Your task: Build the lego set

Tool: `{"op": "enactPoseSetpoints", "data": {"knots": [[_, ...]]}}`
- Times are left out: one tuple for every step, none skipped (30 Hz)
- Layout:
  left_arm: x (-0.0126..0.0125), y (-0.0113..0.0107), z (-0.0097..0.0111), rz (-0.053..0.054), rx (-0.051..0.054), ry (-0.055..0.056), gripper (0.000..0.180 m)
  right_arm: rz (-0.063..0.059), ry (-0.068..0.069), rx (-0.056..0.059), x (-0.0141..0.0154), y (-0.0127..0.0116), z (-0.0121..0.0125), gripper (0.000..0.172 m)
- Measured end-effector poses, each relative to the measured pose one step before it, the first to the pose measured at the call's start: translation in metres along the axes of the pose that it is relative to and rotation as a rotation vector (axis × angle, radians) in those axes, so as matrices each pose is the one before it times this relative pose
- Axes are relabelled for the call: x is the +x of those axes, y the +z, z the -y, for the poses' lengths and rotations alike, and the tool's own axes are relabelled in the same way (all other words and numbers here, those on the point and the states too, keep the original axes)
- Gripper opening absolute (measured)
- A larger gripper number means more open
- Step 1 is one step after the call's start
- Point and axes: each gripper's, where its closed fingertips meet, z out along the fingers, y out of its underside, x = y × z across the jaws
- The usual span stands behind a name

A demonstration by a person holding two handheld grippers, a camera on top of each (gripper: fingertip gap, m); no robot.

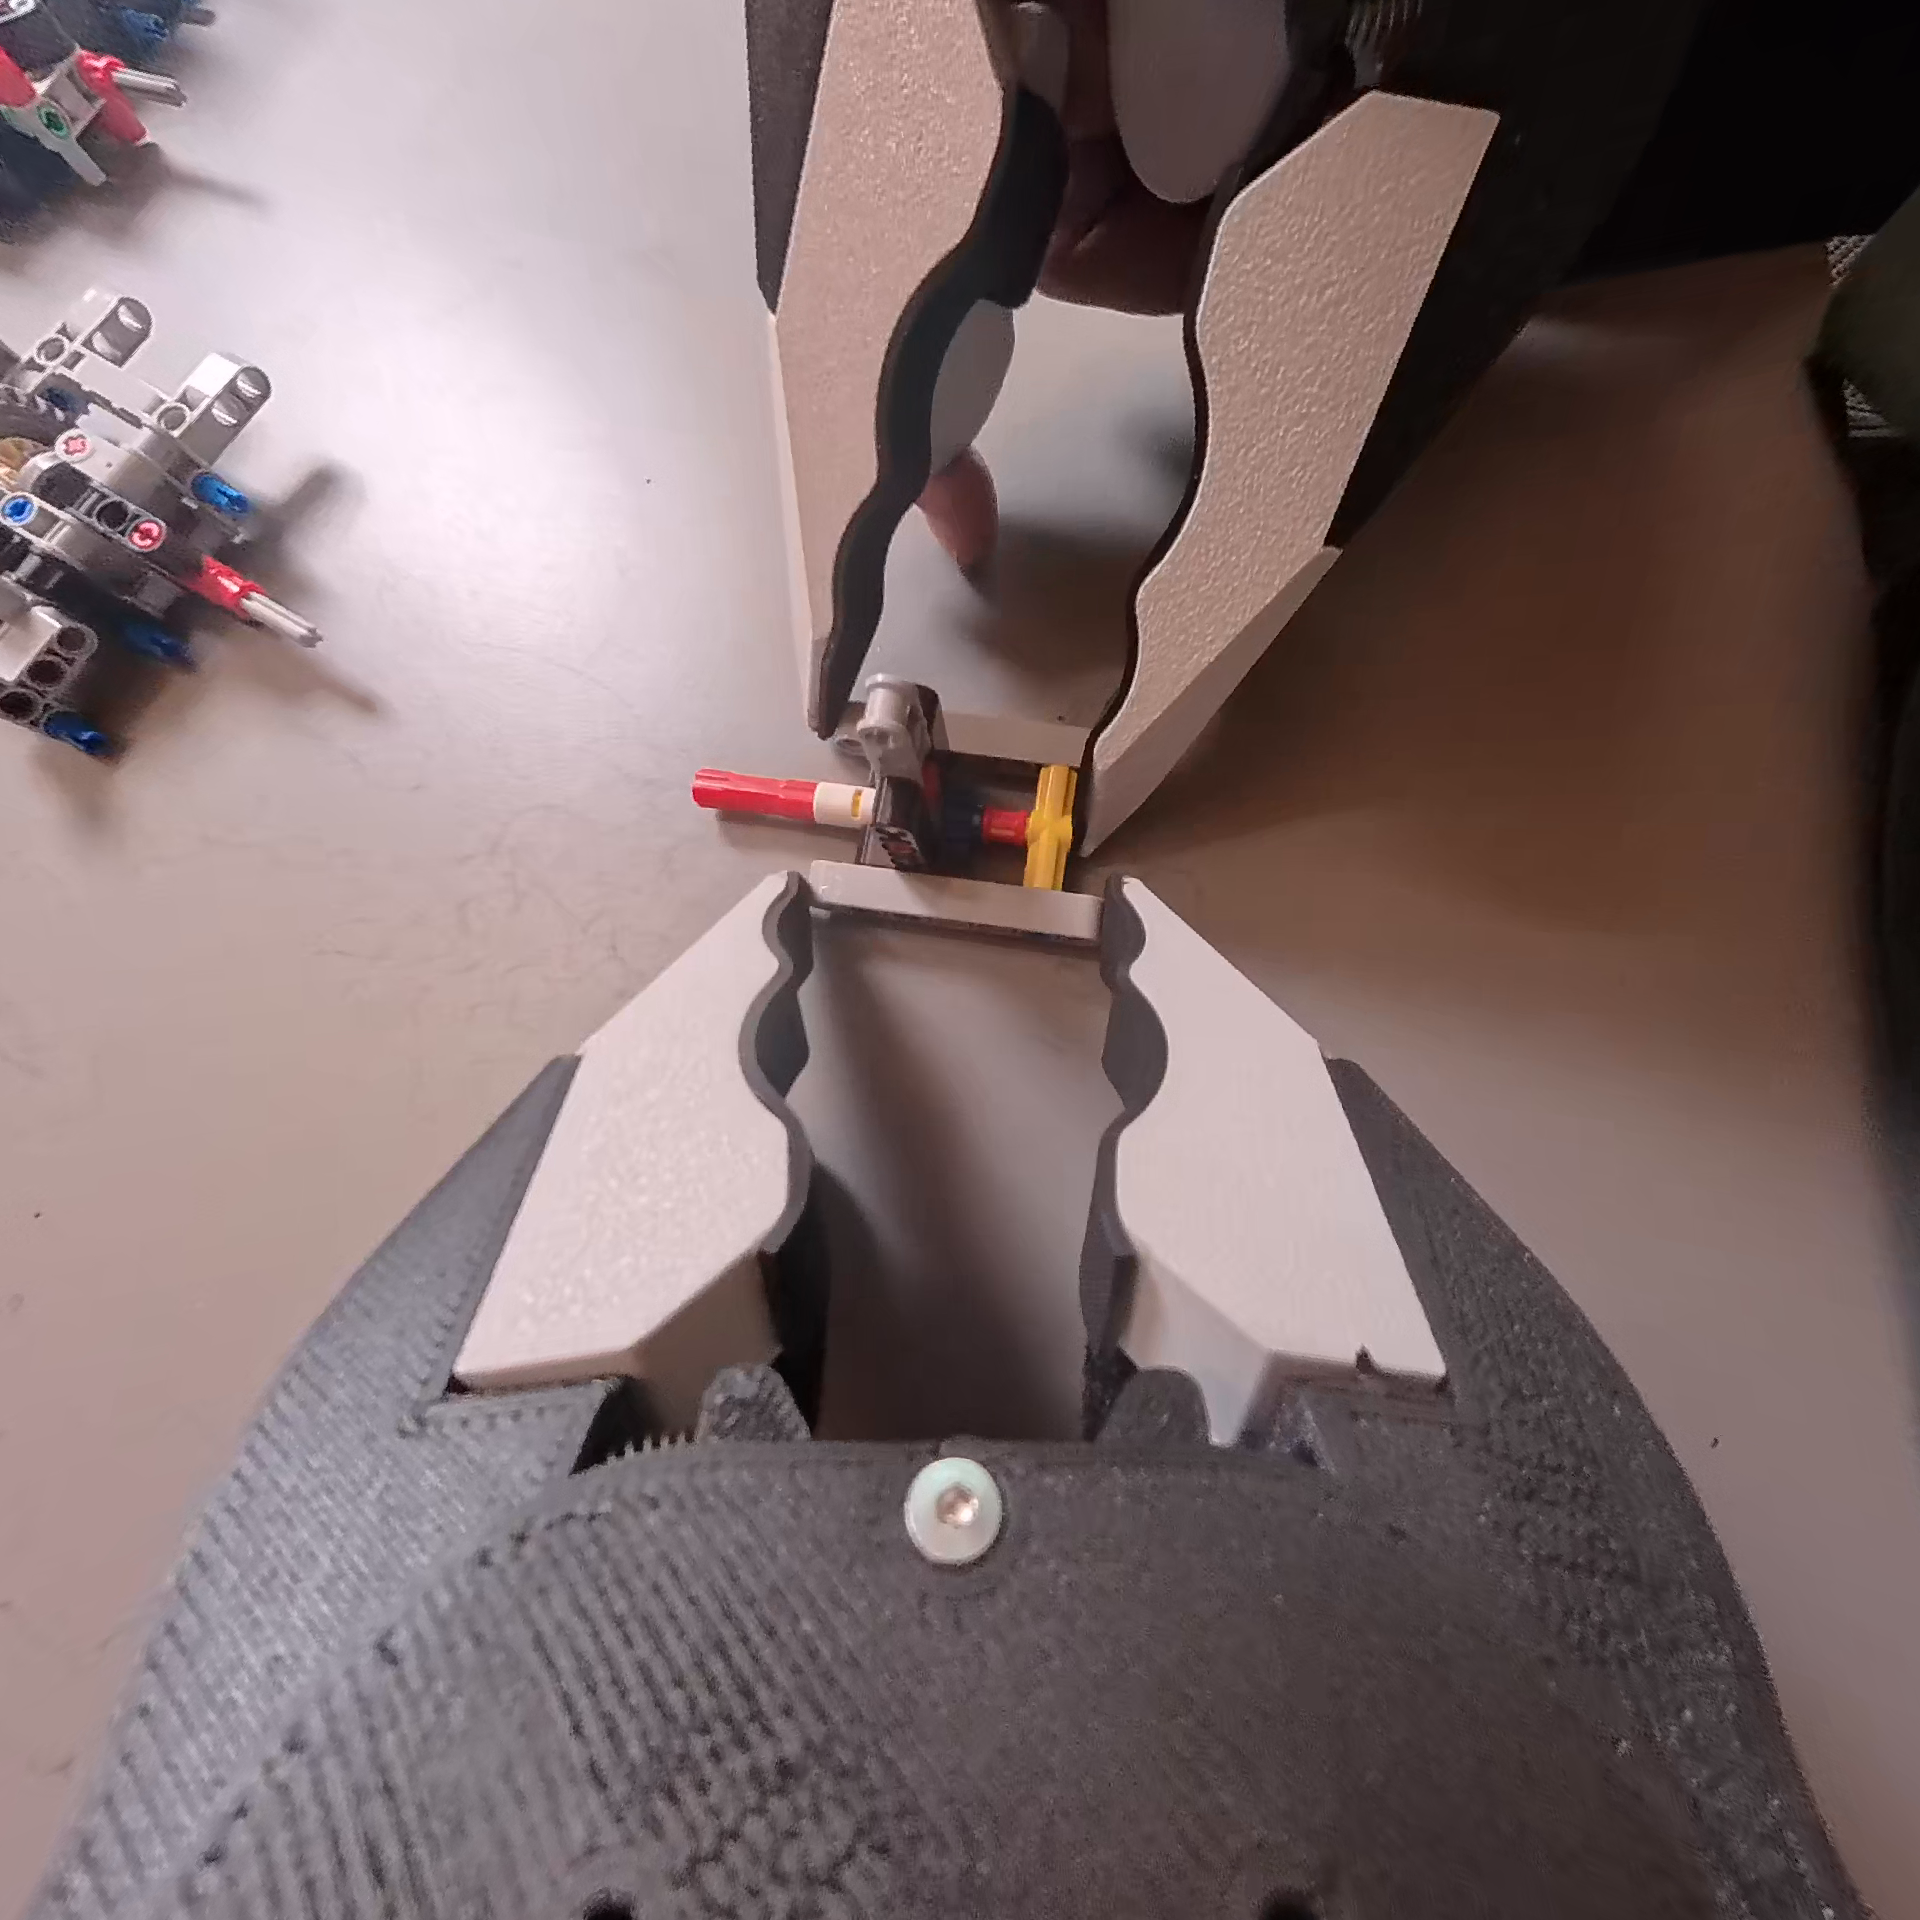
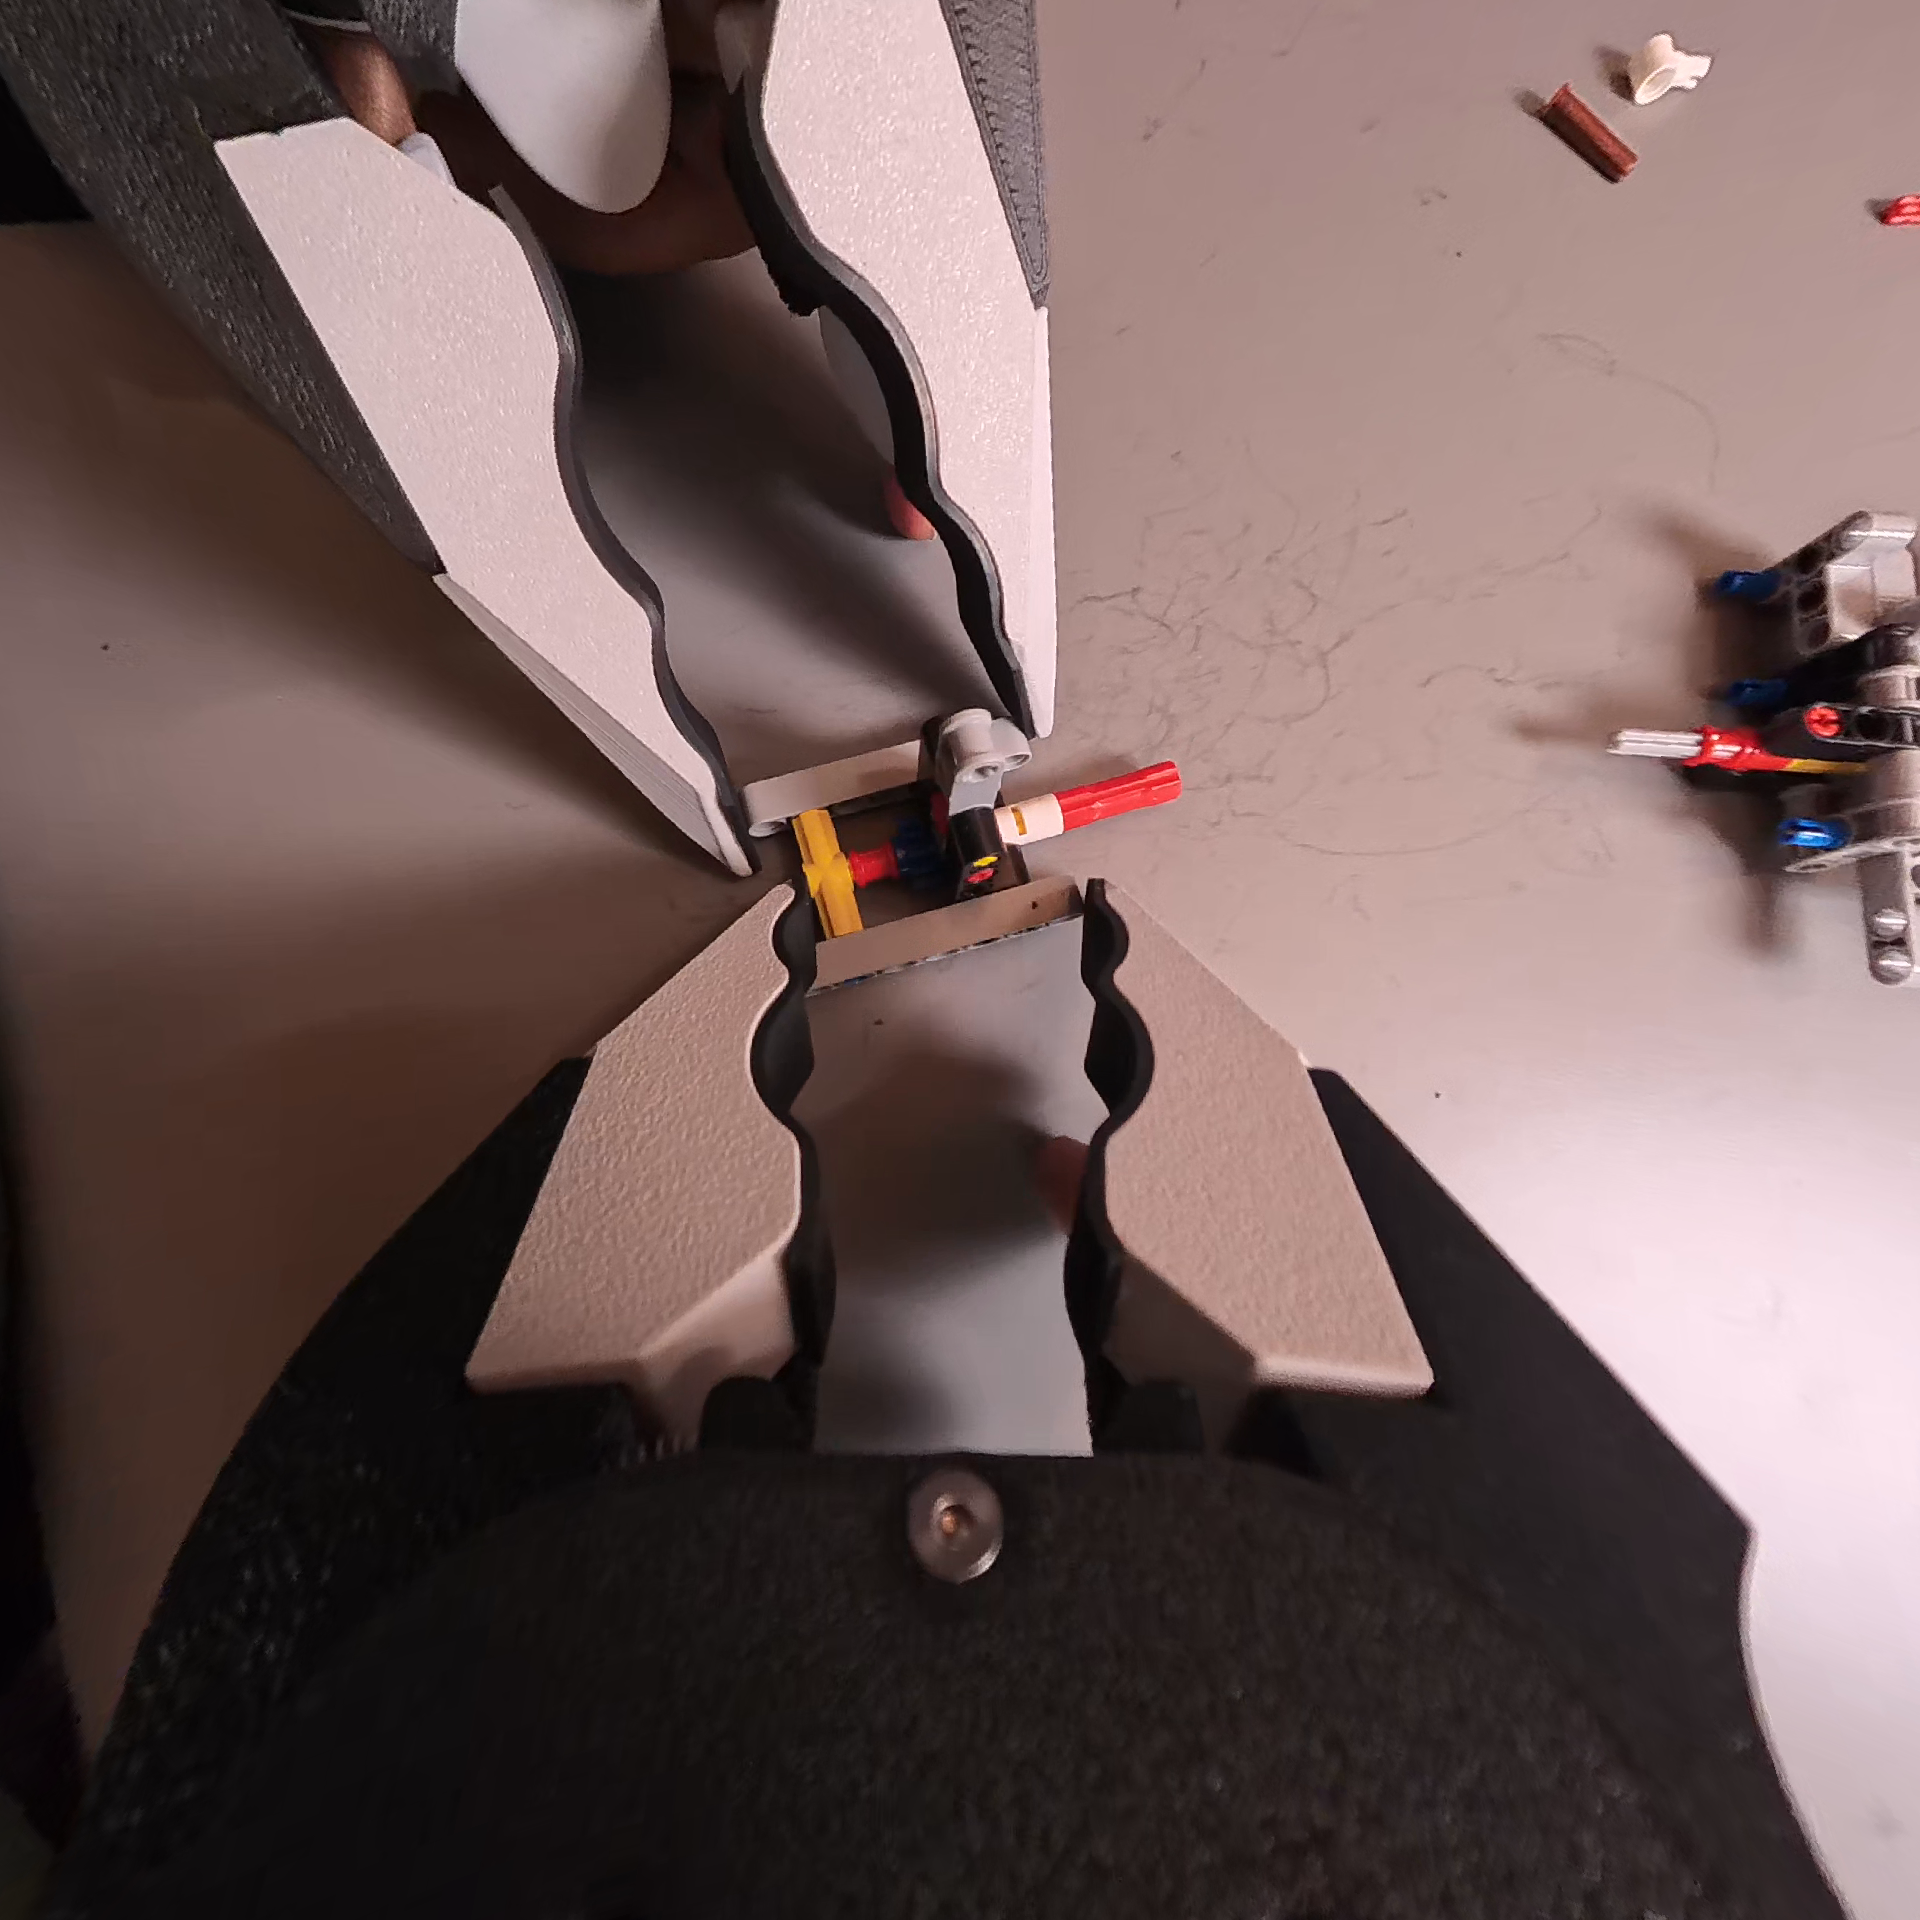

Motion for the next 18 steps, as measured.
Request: {"op": "enactPoseSetpoints", "data": {"knots": [[-0.00005,0.0,-0.00005,0.0015,-0.0007,-0.0032,0.056,-0.0025,0.0046,-0.0008,-0.00003,0.00003,-0.00001,0.05],[-0.00005,-0.00002,0.00012,0.0026,0.0,-0.0034,0.056,-0.0032,0.0038,0.0,0.00006,-0.00012,0.00002,0.05],[0.00004,-0.00002,0.00003,0.0034,0.0006,-0.0045,0.056,-0.0046,0.0063,-0.0001,-0.00002,-0.00003,-0.00003,0.05],[-0.00004,0.00005,0.00007,0.0044,0.0002,-0.0051,0.056,-0.0058,0.0041,0.0006,0.00011,-0.00015,-0.00012,0.05],[-0.00005,0.00001,-0.00002,0.005,-0.0004,-0.0063,0.056,-0.0059,0.0058,0.0018,-0.00002,-0.00021,0.00004,0.05],[-0.00006,0.00003,0.00014,0.0062,-0.0005,-0.0061,0.056,-0.0064,0.0054,0.0016,0.00013,-0.00015,-0.00021,0.05],[-0.00006,0.0,0.00005,0.0063,0.0005,-0.0036,0.056,-0.0067,0.0081,0.0003,0.00005,-0.00027,-0.00012,0.05],[0.00001,0.00005,-0.00001,0.0049,0.001,-0.003,0.056,-0.0075,0.0068,0.0015,0.0,-0.00021,-0.00012,0.049],[0.00007,-0.00007,-0.00003,0.0039,0.0003,-0.0019,0.056,-0.0068,0.0074,0.0017,-0.00007,-0.0002,-0.00025,0.049],[0.00002,0.00006,0.00007,0.0037,0.0,-0.0014,0.056,-0.0066,0.0075,0.001,0.00006,-0.00022,-0.00017,0.05],[0.00001,-0.00009,0.00008,0.004,0.0002,-0.0021,0.056,-0.006,0.0062,0.0005,0.0,-0.00017,-0.00015,0.049],[-0.0006,0.00008,-0.00021,0.0083,-0.0004,-0.0038,0.056,-0.0048,0.0063,-0.0003,0.00003,-0.00027,-0.00031,0.048],[-0.00127,0.00003,-0.00018,0.0119,-0.0011,-0.0044,0.056,-0.0025,0.0065,0.0016,-0.00059,-0.00022,-0.00028,0.04],[-0.00075,0.00005,-0.00018,0.0069,-0.0011,-0.0038,0.056,-0.0037,0.0037,0.0028,-0.00031,-0.00012,-0.00009,0.039],[-0.00004,0.00002,-0.00007,0.0021,-0.0012,-0.0034,0.056,-0.0042,-0.0105,0.0011,-0.00046,-0.00021,-0.00021,0.038],[0.00013,-0.00013,0.00004,0.0011,0.0002,-0.0013,0.056,-0.005,-0.0115,-0.0015,-0.00046,-0.00017,-0.00013,0.038],[0.00036,0.00004,0.00001,-0.0011,0.0015,0.0009,0.056,0.0006,-0.004,-0.001,-0.00044,-0.00012,-0.00014,0.039],[0.00025,-0.00002,0.00004,-0.0011,0.0008,0.0016,0.056,0.0019,0.0077,0.0029,0.00024,0.00013,0.00007,0.039]]}}
